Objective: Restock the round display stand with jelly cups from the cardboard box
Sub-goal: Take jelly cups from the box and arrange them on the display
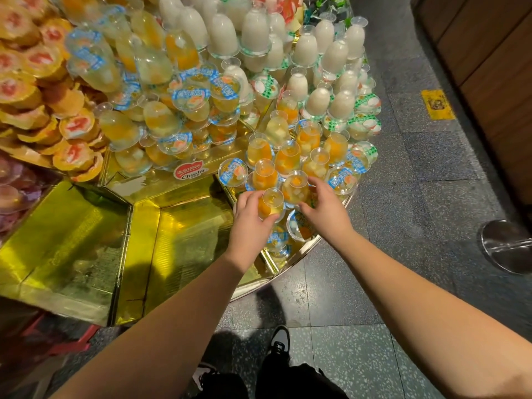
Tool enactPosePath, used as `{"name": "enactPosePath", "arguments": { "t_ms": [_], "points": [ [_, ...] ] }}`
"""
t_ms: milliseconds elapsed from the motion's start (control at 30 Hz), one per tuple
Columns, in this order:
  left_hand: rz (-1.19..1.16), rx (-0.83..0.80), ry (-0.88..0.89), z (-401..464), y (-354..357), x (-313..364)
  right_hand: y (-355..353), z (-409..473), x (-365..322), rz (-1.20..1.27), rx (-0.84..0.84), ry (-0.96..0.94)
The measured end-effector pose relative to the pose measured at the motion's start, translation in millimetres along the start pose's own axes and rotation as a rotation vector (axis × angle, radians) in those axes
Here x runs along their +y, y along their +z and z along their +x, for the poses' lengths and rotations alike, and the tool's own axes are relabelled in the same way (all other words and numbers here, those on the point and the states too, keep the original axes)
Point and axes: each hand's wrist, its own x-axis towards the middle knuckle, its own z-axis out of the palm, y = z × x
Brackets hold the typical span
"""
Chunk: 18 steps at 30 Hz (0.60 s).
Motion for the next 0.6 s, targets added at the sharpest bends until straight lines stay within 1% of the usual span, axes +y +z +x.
{"name": "enactPosePath", "arguments": {
  "t_ms": [167, 367, 467, 533, 600],
  "points": [
    [0.017, -0.028, -0.004, 0.2, -4.5, -1.9, -3.3, -9.4, -2.3, 0.000, 0.034, 0.006],
    [-0.043, -0.018, -0.031, -9.3, -27.5, 1.5, -12.5, -21.6, -15.7, 0.074, 0.097, 0.071],
    [-0.082, 0.077, -0.025, -19.5, -59.8, 9.3, -26.6, -24.1, -39.1, 0.176, 0.167, 0.100],
    [-0.113, 0.182, -0.028, -26.0, -92.6, 9.9, -37.7, -21.5, -64.7, 0.241, 0.224, 0.075],
    [-0.153, 0.286, -0.043, -33.8, -133.0, 4.4, -43.7, -19.4, -101.9, 0.270, 0.240, 0.022]
  ]
}}
